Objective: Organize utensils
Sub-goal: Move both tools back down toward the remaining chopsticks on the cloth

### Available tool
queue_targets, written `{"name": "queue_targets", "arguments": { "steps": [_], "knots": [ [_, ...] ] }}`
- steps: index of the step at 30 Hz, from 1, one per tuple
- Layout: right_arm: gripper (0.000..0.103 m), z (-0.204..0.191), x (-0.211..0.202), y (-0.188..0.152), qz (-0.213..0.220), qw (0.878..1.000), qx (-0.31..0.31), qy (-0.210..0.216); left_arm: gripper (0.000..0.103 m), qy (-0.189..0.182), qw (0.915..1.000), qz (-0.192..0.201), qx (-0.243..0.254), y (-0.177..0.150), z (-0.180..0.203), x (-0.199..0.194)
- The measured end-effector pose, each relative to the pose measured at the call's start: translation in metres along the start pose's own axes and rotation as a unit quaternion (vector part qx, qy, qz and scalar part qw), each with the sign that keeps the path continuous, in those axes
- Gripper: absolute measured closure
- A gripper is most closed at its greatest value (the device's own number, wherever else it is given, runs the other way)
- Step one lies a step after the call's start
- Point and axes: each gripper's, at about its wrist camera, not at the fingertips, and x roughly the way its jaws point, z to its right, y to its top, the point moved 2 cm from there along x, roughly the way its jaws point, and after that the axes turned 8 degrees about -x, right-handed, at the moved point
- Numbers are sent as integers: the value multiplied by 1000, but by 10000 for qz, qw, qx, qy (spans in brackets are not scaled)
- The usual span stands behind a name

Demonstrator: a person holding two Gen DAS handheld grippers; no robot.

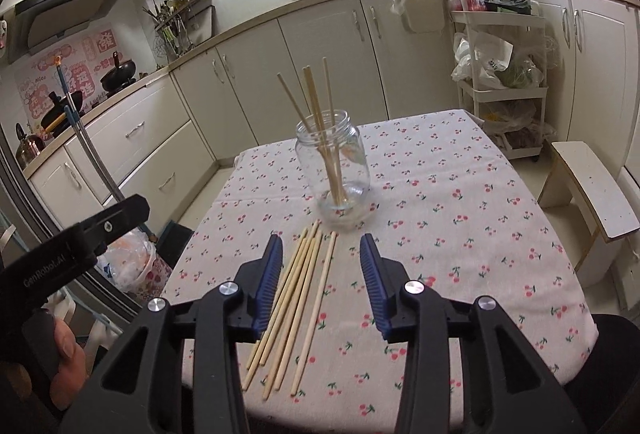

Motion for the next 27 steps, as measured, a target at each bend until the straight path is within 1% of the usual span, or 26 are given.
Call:
{"name": "queue_targets", "arguments": {
  "steps": [5,9,11,14,19,23,27],
  "knots": [
    [62,-5,4,-14,-250,9996,-91,-15,21,38,10000,-33,43,-4,-4,-8],
    [62,-2,27,-31,-687,9976,-92,-58,20,173,9996,-197,-90,-9,-23,-4],
    [73,-1,40,-40,-881,9960,-136,-59,20,296,9990,-301,-171,-12,-36,1],
    [76,-1,59,-47,-1089,9939,-143,-63,20,442,9974,-473,-327,-17,-55,9],
    [76,-6,86,-41,-1221,9924,-169,-61,20,561,9953,-642,-461,-24,-69,21],
    [76,-11,109,-32,-1319,9908,-281,-148,20,549,9949,-733,-412,-26,-65,30],
    [76,-14,134,-30,-1549,9862,-503,-303,20,488,9948,-838,-315,-30,-57,39]
  ]
}}
